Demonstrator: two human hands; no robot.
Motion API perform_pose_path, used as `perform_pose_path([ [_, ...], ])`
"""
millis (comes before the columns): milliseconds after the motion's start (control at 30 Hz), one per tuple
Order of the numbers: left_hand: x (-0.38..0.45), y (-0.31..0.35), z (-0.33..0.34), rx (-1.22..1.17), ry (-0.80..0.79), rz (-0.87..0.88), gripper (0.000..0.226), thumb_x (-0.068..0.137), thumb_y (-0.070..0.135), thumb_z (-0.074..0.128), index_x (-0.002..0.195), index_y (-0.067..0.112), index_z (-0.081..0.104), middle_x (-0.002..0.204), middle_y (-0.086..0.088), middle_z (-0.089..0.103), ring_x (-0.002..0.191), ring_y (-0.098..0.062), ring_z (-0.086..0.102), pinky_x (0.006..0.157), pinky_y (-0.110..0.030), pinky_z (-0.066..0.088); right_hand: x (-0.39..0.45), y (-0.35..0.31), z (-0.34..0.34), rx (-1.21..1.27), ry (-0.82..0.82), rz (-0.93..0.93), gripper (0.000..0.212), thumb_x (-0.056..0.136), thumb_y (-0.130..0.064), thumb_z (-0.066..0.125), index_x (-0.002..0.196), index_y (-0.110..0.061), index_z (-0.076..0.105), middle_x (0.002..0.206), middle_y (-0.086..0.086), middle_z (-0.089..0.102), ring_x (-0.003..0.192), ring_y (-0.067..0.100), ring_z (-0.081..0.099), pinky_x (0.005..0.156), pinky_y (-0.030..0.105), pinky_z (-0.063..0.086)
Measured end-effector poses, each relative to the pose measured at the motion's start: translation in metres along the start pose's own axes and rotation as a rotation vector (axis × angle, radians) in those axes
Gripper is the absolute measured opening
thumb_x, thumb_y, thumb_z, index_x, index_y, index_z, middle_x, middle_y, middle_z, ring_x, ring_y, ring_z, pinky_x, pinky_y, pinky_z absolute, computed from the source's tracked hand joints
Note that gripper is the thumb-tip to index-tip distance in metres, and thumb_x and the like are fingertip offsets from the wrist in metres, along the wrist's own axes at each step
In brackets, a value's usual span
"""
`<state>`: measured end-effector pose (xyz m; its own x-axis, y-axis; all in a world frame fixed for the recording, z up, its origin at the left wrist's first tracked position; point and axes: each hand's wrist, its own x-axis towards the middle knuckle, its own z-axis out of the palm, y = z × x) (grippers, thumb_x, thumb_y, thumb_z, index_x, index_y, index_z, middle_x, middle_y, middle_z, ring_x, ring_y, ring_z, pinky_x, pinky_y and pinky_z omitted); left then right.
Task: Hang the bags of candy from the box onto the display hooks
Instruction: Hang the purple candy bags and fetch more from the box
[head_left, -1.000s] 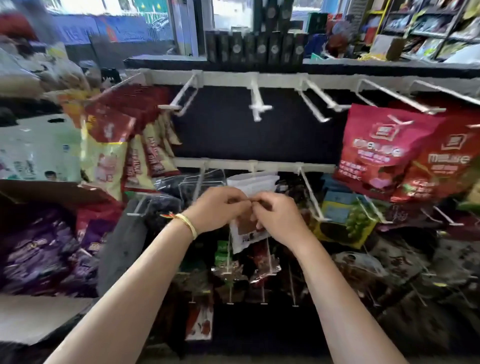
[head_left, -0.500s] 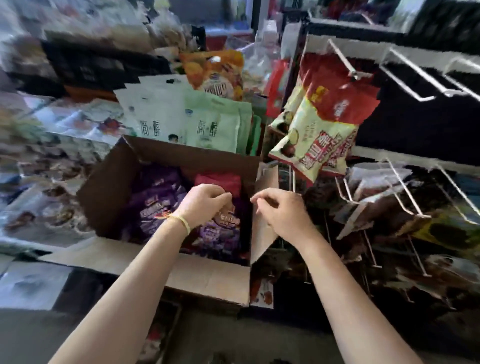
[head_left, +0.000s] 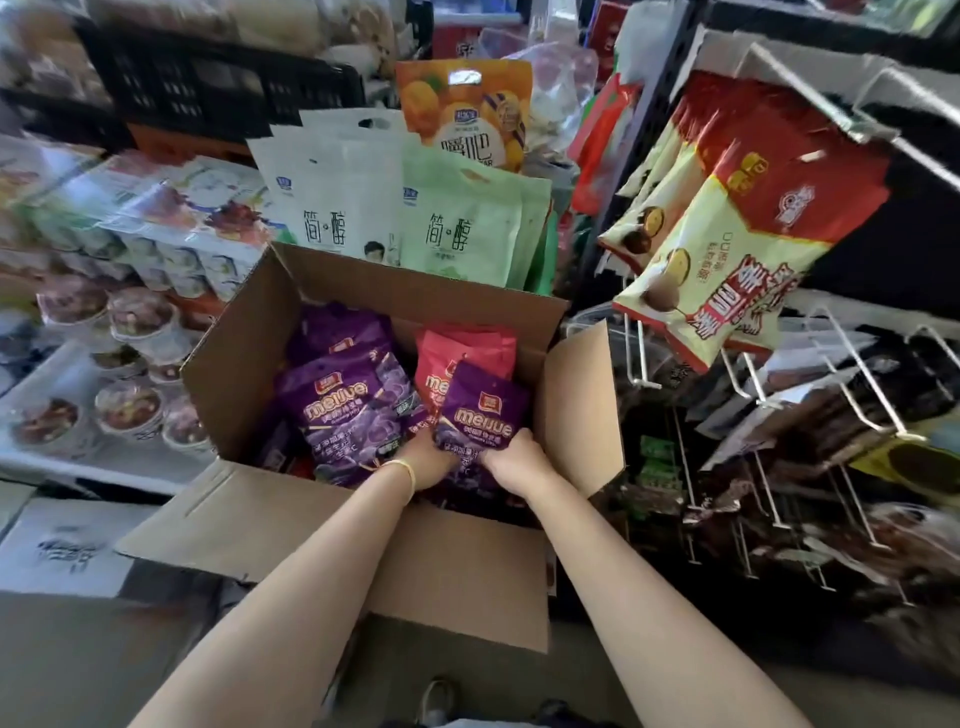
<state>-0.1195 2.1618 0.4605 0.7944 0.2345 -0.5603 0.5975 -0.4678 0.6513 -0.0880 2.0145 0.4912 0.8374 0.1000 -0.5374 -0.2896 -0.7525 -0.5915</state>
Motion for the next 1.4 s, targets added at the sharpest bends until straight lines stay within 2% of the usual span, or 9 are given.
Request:
perform_pose_path([
  [200,0.015,-0.005,0.009,0.057,0.035,-0.063,0.068,0.075,0.044,0.084,0.127,0.008,0.059,0.124,-0.007,0.066,0.111,-0.03,0.063,0.098,-0.036,0.05,0.005,0.007,-0.002,0.073,0.001,-0.022,0.058,0.09,-0.027,0.064,0.137,-0.003,0.04,0.132,0.016,0.058,0.118,0.034,0.058,0.085,0.028,0.045],
  [367,0.009,0.004,0.009,-0.169,0.05,0.023,0.015,0.078,0.026,0.084,0.082,0.017,0.072,0.087,-0.005,0.074,0.083,-0.027,0.069,0.085,-0.038,0.057,0.003,0.007,-0.006,0.128,0.014,-0.03,0.058,0.093,-0.028,0.061,0.139,-0.002,0.039,0.134,0.017,0.057,0.119,0.034,0.057,0.088,0.031,0.047],
  [500,-0.022,0.017,-0.024,-0.635,0.024,0.145,0.007,0.097,0.006,0.062,0.096,0.01,0.067,0.081,-0.012,0.07,0.056,-0.014,0.065,0.063,-0.03,0.06,-0.006,-0.002,-0.008,0.271,0.024,-0.023,0.069,0.099,-0.048,0.052,0.147,-0.001,0.035,0.144,0.016,0.05,0.129,0.033,0.051,0.094,0.031,0.04],
  [633,-0.05,0.024,-0.065,-0.895,-0.139,0.268,0.019,0.099,0.01,0.059,0.116,0.0,0.061,0.11,-0.032,0.067,0.088,-0.033,0.067,0.082,-0.043,0.056,-0.038,-0.029,-0.025,0.576,0.04,-0.236,0.047,0.095,-0.054,0.059,0.127,-0.02,0.062,0.124,-0.003,0.066,0.12,0.018,0.06,0.102,0.032,0.045],
  [767,-0.073,0.046,-0.087,-0.804,-0.094,0.343,0.025,0.094,0.032,0.066,0.117,0.023,0.066,0.111,-0.008,0.07,0.074,-0.015,0.064,0.068,-0.033,0.051,-0.065,-0.056,-0.05,0.684,0.008,-0.453,0.009,0.087,-0.031,0.078,0.081,-0.034,0.072,0.1,-0.005,0.076,0.102,0.018,0.071,0.103,0.048,0.051],
  [900,-0.106,0.079,-0.088,-0.566,0.213,0.61,0.026,0.085,0.037,0.078,0.106,0.025,0.068,0.1,0.011,0.076,0.089,-0.002,0.071,0.076,-0.016,0.055,-0.091,-0.074,-0.073,0.71,-0.083,-0.646,0.033,0.087,-0.007,0.076,0.12,-0.011,0.069,0.114,0.006,0.075,0.106,0.019,0.071,0.092,0.036,0.056],
  [1167,-0.142,0.145,-0.065,-0.598,0.514,0.92,0.068,0.095,0.057,0.055,0.076,-0.008,0.051,0.065,-0.019,0.056,0.062,-0.016,0.044,0.056,-0.042,0.042,-0.13,-0.06,-0.134,0.87,0.04,-0.745,0.05,0.082,-0.037,0.082,0.125,-0.022,0.063,0.119,0.001,0.073,0.112,0.024,0.069,0.099,0.046,0.053],
  [1300,-0.154,0.187,-0.033,-0.653,0.293,0.955,0.058,0.09,0.058,0.055,0.087,0.001,0.062,0.084,-0.022,0.069,0.078,-0.019,0.057,0.074,-0.057,0.054,-0.135,-0.022,-0.185,0.914,0.097,-0.772,0.047,0.073,-0.029,0.084,0.116,-0.024,0.067,0.116,0.0,0.074,0.112,0.023,0.069,0.099,0.044,0.052],
  [1400,-0.169,0.229,0.003,-0.616,0.221,1.018,0.028,0.087,0.055,0.068,0.078,0.028,0.072,0.074,0.009,0.072,0.073,-0.007,0.062,0.068,-0.034,0.054,-0.141,0.019,-0.228,0.85,0.149,-0.743,0.043,0.07,-0.027,0.09,0.109,-0.023,0.072,0.11,0.003,0.076,0.107,0.024,0.071,0.095,0.041,0.054],
])
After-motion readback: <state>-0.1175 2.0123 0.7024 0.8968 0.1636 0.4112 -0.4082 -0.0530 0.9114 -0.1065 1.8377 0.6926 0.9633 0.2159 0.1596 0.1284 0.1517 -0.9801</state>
